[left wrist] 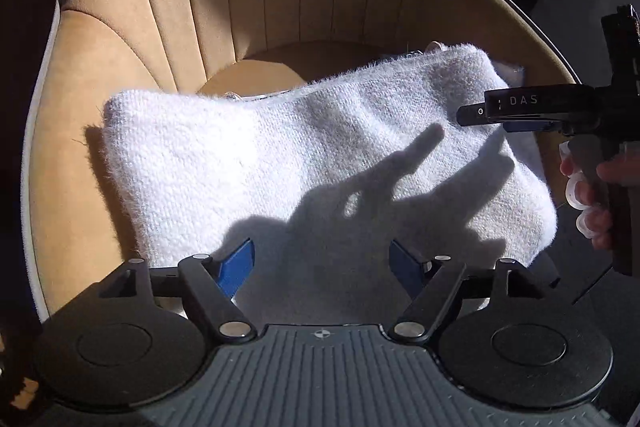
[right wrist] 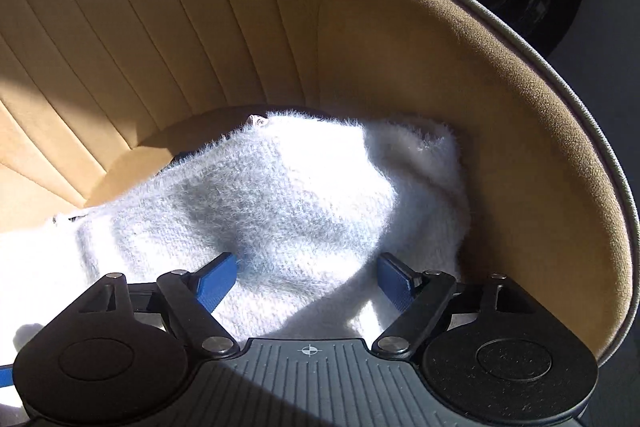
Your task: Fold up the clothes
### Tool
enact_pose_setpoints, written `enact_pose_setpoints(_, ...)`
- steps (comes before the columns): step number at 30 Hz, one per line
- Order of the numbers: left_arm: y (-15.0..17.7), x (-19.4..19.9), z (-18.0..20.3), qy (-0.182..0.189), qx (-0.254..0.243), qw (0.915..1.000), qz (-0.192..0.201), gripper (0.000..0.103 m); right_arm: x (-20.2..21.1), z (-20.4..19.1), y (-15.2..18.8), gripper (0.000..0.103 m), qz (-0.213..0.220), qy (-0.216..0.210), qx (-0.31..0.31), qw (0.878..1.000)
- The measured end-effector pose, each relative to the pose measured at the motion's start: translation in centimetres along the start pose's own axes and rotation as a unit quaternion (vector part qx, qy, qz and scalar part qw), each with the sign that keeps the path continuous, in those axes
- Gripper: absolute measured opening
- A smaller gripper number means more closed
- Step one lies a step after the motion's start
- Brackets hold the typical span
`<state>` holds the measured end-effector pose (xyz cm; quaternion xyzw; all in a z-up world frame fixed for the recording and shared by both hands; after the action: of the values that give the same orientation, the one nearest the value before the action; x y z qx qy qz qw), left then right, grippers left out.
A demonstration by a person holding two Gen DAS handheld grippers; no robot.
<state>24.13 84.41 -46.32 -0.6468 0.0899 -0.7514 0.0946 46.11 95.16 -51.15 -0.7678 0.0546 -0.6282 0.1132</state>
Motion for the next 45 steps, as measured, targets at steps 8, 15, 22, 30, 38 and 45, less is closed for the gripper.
enact_pose_setpoints(8, -5.9, -6.1, -6.1, -0.029, 0.058, 0.9969, -0.044, 0.078, 0.4, 0.9, 2.7, 0.072, 0.0, 0.014, -0.022, 1.0)
enact_pose_setpoints(15, -7.1, -11.2, -6.1, -0.058, 0.022, 0.9952, -0.076, 0.09, -4.3, -0.4, 2.7, 0.088, -0.002, 0.041, -0.04, 0.998)
enact_pose_setpoints(22, -6.8, -9.6, -6.4, -0.061, 0.042, 0.9953, -0.063, 0.093, -3.0, -0.6, 2.9, 0.09, -0.003, 0.039, -0.047, 0.998)
enact_pose_setpoints(30, -5.2, -1.1, -2.4, -0.115, 0.033, 0.9926, -0.023, 0.101, 6.0, -0.6, 5.0, 0.102, 0.025, 0.017, -0.066, 0.997)
enact_pose_setpoints(38, -0.2, 7.9, 2.6, -0.08, 0.05, 0.9955, -0.011, 0.101, 14.9, 1.2, 7.5, 0.102, 0.051, 0.059, -0.051, 0.996)
enact_pose_setpoints(45, 4.4, 14.5, 5.0, -0.101, 0.063, 0.9928, -0.016, 0.101, 19.5, -0.1, 12.1, 0.102, 0.012, 0.079, -0.028, 0.996)
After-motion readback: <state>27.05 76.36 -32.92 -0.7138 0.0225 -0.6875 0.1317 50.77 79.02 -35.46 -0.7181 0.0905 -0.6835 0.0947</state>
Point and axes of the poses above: each gripper's, at about its wrist camera, not at the fingertips, and x roughly against the way its jaws point, z to its right, y to its underside, the point moved 4 cm from there along -x, roughly the way its jaws point, and after that the axes turned 10 degrees about -z, right-handed, at the moved point
